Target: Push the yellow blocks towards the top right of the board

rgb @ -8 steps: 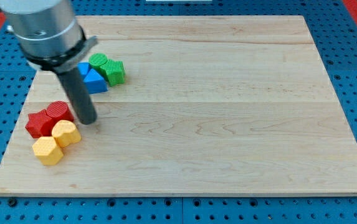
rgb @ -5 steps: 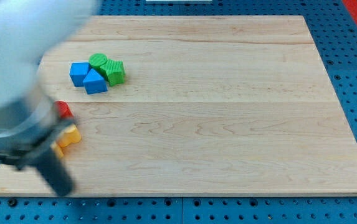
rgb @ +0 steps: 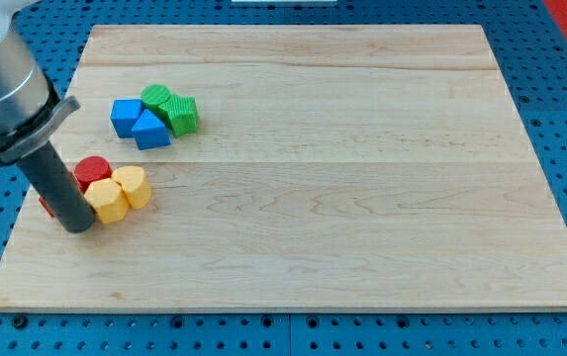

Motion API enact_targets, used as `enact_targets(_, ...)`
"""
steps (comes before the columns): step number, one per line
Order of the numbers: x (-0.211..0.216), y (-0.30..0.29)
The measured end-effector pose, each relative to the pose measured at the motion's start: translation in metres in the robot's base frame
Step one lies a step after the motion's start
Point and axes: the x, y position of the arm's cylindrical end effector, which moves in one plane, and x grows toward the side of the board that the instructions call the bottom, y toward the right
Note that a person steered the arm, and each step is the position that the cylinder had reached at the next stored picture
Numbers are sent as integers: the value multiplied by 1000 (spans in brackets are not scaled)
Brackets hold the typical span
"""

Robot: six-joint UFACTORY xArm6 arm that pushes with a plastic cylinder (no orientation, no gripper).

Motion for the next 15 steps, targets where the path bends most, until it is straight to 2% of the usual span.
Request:
enact_targets(2,-31,3)
enact_targets(4,-36,90)
enact_targets(6,-70,87)
enact_targets(7,-79,40)
enact_targets(8,-85,61)
enact_targets(10,-77,175)
enact_targets(11,-76,213)
enact_targets(12,-76,135)
enact_targets(14,-24,185)
enact_targets(15,-65,239)
